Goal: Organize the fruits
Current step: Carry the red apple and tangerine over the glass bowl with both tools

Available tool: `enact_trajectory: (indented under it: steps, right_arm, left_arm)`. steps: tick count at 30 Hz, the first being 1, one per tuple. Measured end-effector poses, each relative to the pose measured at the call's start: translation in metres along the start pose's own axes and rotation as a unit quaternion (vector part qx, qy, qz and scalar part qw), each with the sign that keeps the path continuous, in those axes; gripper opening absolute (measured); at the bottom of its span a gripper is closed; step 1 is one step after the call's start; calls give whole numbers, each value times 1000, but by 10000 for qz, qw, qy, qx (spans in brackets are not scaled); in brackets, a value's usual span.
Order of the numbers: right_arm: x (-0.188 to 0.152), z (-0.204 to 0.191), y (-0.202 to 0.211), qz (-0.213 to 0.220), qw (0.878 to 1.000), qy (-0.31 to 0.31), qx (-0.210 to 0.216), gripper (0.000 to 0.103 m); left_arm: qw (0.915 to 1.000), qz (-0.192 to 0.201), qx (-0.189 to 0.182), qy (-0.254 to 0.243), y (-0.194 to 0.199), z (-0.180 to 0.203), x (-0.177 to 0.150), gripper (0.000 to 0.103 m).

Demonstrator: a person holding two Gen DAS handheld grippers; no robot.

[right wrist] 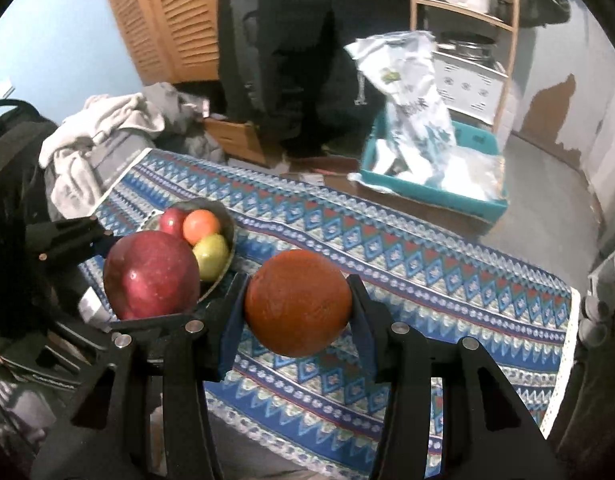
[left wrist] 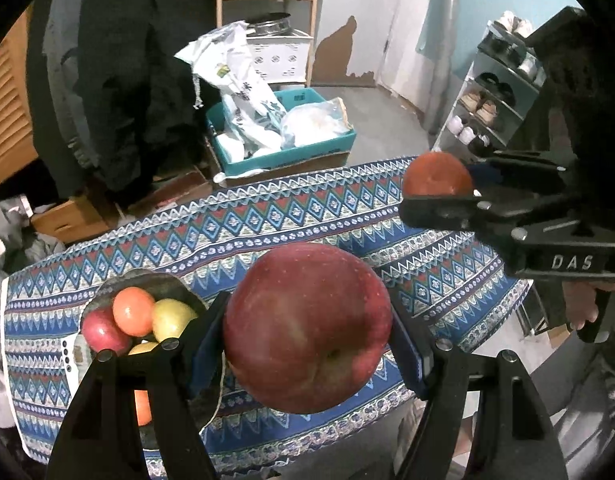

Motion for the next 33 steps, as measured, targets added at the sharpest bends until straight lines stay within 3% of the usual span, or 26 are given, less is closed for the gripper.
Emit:
enact_trajectory:
  steps: [16,33]
  right_arm:
    - [31,-63,-55,-308,9980,386,390,48]
    - [30,-121,-136,-1026,9900,596,761,48]
  left_arm:
    - [9962,-23,391,779,8,-94,-18,75]
    - [9806,-472,823,1714,-20,-197,-68,75]
Point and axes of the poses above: each gripper's, at about its wrist camera, not at the fingertips, and y roughly against the way its jaws point, z to its right, x to its top, the point moved 7 cm from there along -y, roughly the way its jaws point, and after that the axes turned 4 degrees about y, right-handed, at the moved point
